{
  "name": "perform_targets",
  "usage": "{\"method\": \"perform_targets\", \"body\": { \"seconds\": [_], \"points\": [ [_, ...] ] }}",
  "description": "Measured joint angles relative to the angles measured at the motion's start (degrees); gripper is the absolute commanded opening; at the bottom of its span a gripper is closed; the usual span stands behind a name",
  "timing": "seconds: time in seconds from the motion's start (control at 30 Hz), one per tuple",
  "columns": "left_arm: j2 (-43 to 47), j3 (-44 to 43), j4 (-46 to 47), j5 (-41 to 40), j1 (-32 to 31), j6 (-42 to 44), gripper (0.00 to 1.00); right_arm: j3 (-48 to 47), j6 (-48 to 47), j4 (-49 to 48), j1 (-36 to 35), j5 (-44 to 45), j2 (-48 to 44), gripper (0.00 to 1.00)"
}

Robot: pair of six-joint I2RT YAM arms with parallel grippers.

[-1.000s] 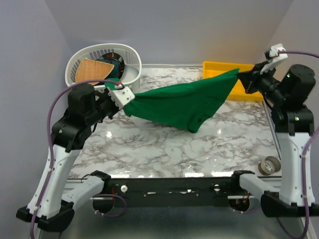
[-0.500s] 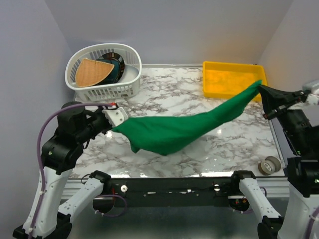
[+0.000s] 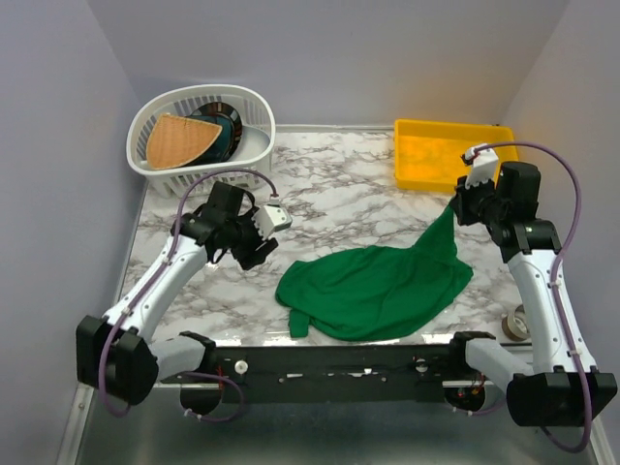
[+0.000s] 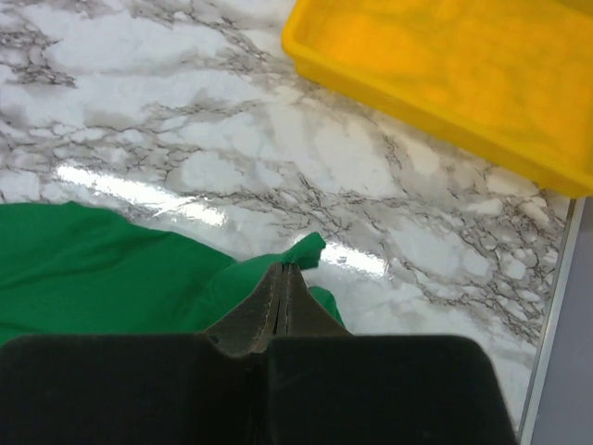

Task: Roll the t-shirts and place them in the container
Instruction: Flatten out the T-shirt at the center of the board.

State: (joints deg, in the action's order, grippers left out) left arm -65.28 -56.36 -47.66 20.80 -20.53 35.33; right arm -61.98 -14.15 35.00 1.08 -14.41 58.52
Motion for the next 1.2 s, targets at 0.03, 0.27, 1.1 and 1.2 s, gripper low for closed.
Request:
{"method": "perform_targets", "body": {
  "seconds": [0.03, 0.27, 1.1, 1.2],
  "points": [
    [-1.8, 0.2, 1.5, 0.2, -0.2, -1.0, 0.70, 0.2, -0.4, 0.4, 0.0, -0.1, 0.2, 0.01],
    [-20.0, 0.0, 15.7, -0.6, -3.2, -10.9, 0.71, 0.5, -0.5, 1.1, 0.0, -2.1, 2.1, 0.00],
    [-32.4, -5.3, 18.7, 3.0, -9.9, -18.1, 0.66, 2.5, -0.4, 1.5, 0.0, -3.9, 2.0, 0.00],
    [-31.1, -3.9, 17.9, 4.6, -9.9, -17.3, 0.65, 2.5, -0.3, 1.5, 0.0, -4.4, 2.5, 0.00]
  ]
}}
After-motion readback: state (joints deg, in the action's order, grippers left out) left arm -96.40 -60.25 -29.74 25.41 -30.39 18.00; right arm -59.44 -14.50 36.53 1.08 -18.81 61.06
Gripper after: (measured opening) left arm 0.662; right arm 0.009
